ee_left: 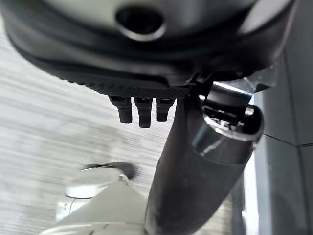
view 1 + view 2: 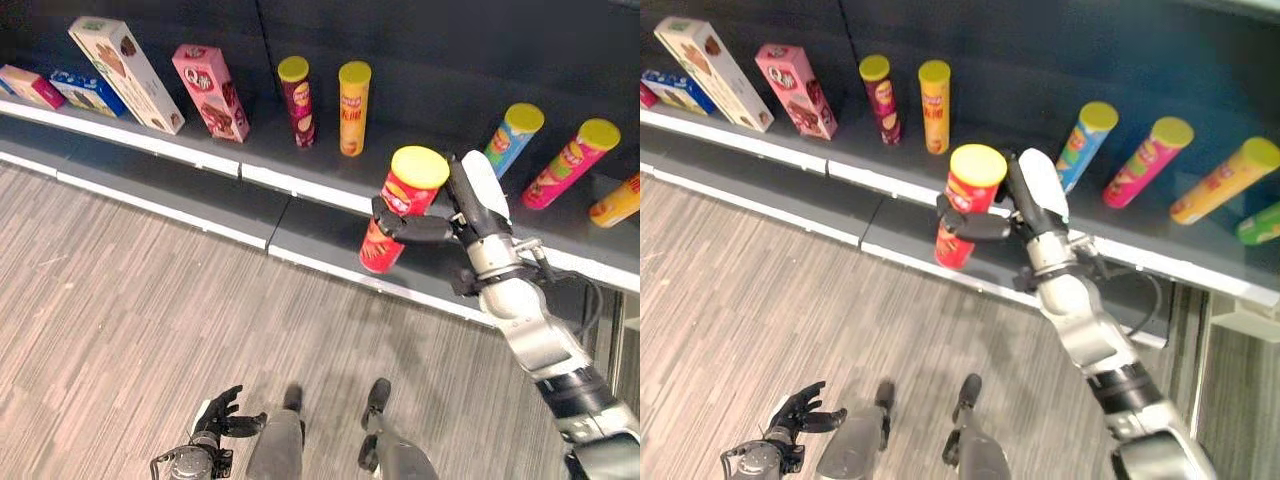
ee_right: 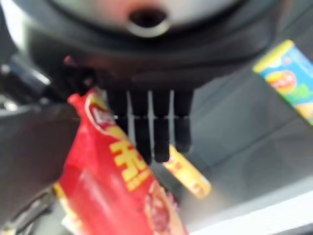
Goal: Put the goods on the table back onto the shelves and tidy them up.
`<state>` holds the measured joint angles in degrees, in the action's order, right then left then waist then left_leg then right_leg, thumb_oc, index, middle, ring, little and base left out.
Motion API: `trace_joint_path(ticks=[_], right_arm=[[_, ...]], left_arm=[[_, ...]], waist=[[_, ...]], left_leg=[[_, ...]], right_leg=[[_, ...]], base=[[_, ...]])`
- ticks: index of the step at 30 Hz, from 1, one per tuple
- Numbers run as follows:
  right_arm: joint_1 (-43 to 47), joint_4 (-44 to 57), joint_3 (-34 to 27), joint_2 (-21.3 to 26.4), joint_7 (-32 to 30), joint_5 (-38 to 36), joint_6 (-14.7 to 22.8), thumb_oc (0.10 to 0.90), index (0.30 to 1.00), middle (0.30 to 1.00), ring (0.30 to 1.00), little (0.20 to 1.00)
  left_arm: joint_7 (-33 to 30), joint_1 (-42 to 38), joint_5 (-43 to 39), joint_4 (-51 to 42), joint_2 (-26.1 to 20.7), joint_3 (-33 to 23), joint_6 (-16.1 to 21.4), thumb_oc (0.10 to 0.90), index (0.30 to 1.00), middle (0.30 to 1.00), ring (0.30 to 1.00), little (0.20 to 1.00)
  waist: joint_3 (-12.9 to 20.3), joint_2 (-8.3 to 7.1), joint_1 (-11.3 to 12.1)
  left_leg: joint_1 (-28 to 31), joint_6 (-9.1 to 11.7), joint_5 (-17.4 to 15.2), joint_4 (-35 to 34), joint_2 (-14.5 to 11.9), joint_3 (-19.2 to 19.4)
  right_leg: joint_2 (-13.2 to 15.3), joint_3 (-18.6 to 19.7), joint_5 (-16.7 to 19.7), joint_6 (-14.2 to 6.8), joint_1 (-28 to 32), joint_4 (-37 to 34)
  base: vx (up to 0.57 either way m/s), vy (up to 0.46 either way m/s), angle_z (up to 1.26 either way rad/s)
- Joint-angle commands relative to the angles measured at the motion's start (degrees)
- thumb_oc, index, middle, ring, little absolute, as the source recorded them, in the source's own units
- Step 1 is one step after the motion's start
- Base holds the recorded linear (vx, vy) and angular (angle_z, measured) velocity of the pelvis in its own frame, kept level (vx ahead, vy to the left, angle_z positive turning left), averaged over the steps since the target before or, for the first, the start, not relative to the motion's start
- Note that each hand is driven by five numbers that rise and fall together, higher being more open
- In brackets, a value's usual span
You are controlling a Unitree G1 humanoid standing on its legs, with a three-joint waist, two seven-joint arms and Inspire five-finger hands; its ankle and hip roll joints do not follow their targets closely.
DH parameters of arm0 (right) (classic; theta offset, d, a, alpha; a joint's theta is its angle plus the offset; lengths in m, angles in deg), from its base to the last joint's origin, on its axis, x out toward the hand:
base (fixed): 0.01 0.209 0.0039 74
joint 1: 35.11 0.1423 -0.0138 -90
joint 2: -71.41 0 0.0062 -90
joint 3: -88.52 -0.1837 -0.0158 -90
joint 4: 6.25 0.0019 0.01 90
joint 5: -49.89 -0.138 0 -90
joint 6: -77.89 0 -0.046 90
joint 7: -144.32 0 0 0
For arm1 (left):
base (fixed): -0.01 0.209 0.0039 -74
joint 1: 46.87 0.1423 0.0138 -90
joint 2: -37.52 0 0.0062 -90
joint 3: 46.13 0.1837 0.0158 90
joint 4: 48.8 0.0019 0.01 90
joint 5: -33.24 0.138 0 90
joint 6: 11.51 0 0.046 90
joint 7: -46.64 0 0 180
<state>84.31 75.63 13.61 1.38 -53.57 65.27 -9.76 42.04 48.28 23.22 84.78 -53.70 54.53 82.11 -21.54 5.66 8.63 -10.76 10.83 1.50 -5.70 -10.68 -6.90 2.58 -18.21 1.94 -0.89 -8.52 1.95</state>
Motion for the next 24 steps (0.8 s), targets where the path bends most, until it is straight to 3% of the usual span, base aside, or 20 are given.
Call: trace_joint_path(ticks=[1, 4, 11, 19, 24], right_arm=[[4.4, 7.8, -4.0, 1.8, -8.4, 5.3, 1.1, 0.400, 0.300, 0.300, 0.300, 0.300], [8.0, 5.7, -4.3, 2.4, -11.5, 8.5, -0.4, 0.400, 0.300, 0.300, 0.300, 0.300], [14.5, 0.4, -5.3, 5.6, -16.2, 9.9, -2.2, 0.400, 0.300, 0.300, 0.300, 0.300], [25.7, -10.0, -4.7, 11.3, -23.1, 8.8, -4.9, 0.400, 0.300, 0.300, 0.300, 0.300], [31.7, -15.8, -3.2, 16.0, -26.3, 6.6, -5.6, 0.400, 0.300, 0.300, 0.300, 0.300]], left_arm=[[-1.7, 3.1, 0.9, 0.4, -3.6, 0.9, 1.2, 0.800, 0.900, 0.900, 0.900, 0.900], [-2.6, 2.8, 2.5, 0.6, -4.9, 1.2, 1.7, 0.800, 0.900, 0.900, 0.900, 0.900], [-3.6, 2.0, 2.1, 0.2, -6.5, 1.6, 2.8, 0.800, 0.900, 0.900, 0.900, 0.900], [-4.5, 1.0, 0.4, -2.0, -6.1, 4.6, 4.2, 0.800, 0.900, 0.900, 0.900, 0.900], [-5.0, -0.4, -0.6, -2.9, -6.1, 6.2, 5.1, 0.800, 0.900, 0.900, 0.900, 0.900]], waist=[[7.2, -2.00, 1.0], [5.8, -1.09, 2.2], [4.7, -0.61, 3.5], [3.4, 0.49, 5.2], [2.0, 2.26, 6.5]], left_leg=[[1.5, -2.8, 3.9, 1.3, 2.7, 2.7], [2.2, -4.3, 2.4, 2.8, 4.6, 5.1], [-0.2, -5.4, 1.8, 3.1, 6.4, 6.5], [-3.5, -5.2, 3.2, 1.5, 7.7, 5.4], [-5.8, -5.0, 4.1, 1.2, 8.4, 3.4]], right_leg=[[7.4, 2.4, -2.6, -8.2, 10.3, -6.1], [10.4, 4.4, -0.9, -9.4, 8.9, -5.7], [12.6, 5.3, 1.7, -10.8, 5.5, -6.7], [14.0, 4.2, 2.8, -11.9, 2.4, -6.8], [14.7, 3.3, 2.4, -12.0, 0.9, -5.5]], base=[[0.17, 0.291, -0.47], [0.10, 0.299, -0.80], [0.01, 0.121, -0.12], [0.03, 0.016, 0.03], [0.03, -0.027, 0.18]])
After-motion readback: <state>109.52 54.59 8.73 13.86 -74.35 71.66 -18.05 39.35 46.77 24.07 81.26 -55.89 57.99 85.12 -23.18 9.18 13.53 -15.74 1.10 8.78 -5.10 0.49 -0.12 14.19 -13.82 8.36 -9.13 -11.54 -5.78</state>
